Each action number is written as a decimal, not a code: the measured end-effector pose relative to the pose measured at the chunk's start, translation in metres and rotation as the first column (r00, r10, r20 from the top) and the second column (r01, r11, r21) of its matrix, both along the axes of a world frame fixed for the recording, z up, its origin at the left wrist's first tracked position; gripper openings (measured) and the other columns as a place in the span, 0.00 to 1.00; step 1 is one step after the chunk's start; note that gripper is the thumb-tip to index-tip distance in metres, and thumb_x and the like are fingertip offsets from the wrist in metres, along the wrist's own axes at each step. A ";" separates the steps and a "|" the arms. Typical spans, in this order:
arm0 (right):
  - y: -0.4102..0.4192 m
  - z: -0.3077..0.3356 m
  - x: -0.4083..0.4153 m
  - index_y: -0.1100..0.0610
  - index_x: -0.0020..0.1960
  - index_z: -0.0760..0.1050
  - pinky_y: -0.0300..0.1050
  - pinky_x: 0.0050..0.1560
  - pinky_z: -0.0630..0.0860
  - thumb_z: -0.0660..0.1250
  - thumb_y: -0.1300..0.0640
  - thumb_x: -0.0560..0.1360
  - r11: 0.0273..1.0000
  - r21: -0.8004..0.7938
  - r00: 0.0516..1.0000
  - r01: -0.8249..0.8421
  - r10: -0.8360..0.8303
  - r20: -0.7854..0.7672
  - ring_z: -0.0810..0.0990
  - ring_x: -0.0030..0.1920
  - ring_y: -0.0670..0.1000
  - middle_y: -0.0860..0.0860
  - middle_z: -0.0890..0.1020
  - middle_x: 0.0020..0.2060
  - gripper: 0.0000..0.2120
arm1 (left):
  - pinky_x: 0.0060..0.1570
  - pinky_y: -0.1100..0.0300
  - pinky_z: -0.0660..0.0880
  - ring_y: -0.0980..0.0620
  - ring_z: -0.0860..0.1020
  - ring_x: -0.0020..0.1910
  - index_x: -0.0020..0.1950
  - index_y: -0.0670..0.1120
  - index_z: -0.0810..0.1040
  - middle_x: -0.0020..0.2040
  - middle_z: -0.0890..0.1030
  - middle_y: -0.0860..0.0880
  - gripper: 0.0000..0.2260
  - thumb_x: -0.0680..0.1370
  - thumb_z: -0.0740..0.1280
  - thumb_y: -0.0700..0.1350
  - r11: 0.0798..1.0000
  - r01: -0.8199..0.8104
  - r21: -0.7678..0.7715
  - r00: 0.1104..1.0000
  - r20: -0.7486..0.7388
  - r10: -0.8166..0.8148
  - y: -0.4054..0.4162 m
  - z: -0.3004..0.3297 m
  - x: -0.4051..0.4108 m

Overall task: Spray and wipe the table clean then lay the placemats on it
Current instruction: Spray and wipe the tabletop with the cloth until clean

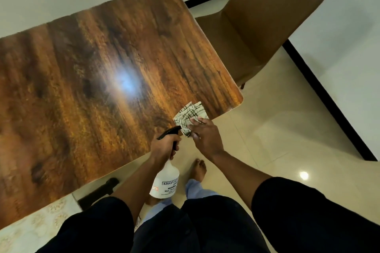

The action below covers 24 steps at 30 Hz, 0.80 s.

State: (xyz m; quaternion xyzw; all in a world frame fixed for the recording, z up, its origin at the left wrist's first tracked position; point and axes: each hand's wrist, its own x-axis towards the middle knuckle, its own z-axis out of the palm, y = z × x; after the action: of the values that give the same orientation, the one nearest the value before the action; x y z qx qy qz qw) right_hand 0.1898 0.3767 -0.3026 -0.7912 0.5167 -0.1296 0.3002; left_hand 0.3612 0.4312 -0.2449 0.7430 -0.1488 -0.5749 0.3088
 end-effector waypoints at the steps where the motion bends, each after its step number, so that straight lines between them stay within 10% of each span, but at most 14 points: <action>1: -0.007 0.000 -0.009 0.55 0.60 0.85 0.56 0.62 0.77 0.68 0.59 0.70 1.000 -0.008 0.999 0.028 -0.028 0.016 0.77 0.66 0.59 0.52 0.83 0.64 0.19 | 0.24 0.59 0.65 0.50 0.68 0.23 0.43 0.39 0.83 0.32 0.78 0.40 0.04 0.77 0.70 0.37 1.000 0.009 -0.008 1.000 0.007 -0.009 -0.007 0.000 -0.004; 7: -0.062 -0.001 -0.076 0.58 0.60 0.85 0.50 0.67 0.72 0.71 0.67 0.71 0.928 -0.055 0.929 0.368 -0.370 -0.024 0.77 0.64 0.62 0.54 0.84 0.61 0.18 | 0.23 0.60 0.67 0.50 0.69 0.23 0.51 0.55 0.83 0.35 0.81 0.40 0.12 0.78 0.70 0.37 0.985 0.130 -0.111 0.990 -0.046 -0.136 -0.042 0.003 -0.024; 14: -0.098 -0.001 -0.089 0.59 0.63 0.83 0.53 0.66 0.72 0.70 0.65 0.75 0.884 -0.010 0.882 0.467 -0.467 -0.069 0.73 0.65 0.60 0.56 0.83 0.63 0.17 | 0.24 0.58 0.67 0.49 0.71 0.24 0.48 0.40 0.86 0.35 0.82 0.39 0.04 0.76 0.71 0.37 0.992 0.115 -0.060 0.992 -0.044 -0.118 -0.066 -0.007 -0.043; 24: -0.056 -0.005 -0.017 0.56 0.59 0.84 0.54 0.63 0.74 0.70 0.63 0.72 1.000 0.021 0.997 0.022 -0.020 -0.077 0.78 0.63 0.61 0.53 0.87 0.55 0.17 | 0.24 0.58 0.65 0.49 0.68 0.22 0.36 0.38 0.82 0.35 0.80 0.38 0.09 0.76 0.70 0.37 0.994 0.072 -0.085 0.997 -0.030 -0.075 -0.091 0.001 -0.043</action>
State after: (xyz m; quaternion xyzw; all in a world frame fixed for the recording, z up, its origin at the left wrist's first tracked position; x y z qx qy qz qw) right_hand 0.1727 0.3207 -0.3074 -0.7869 0.5374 -0.0968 0.2874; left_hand 0.3183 0.3402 -0.2440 0.7138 -0.1951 -0.5912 0.3207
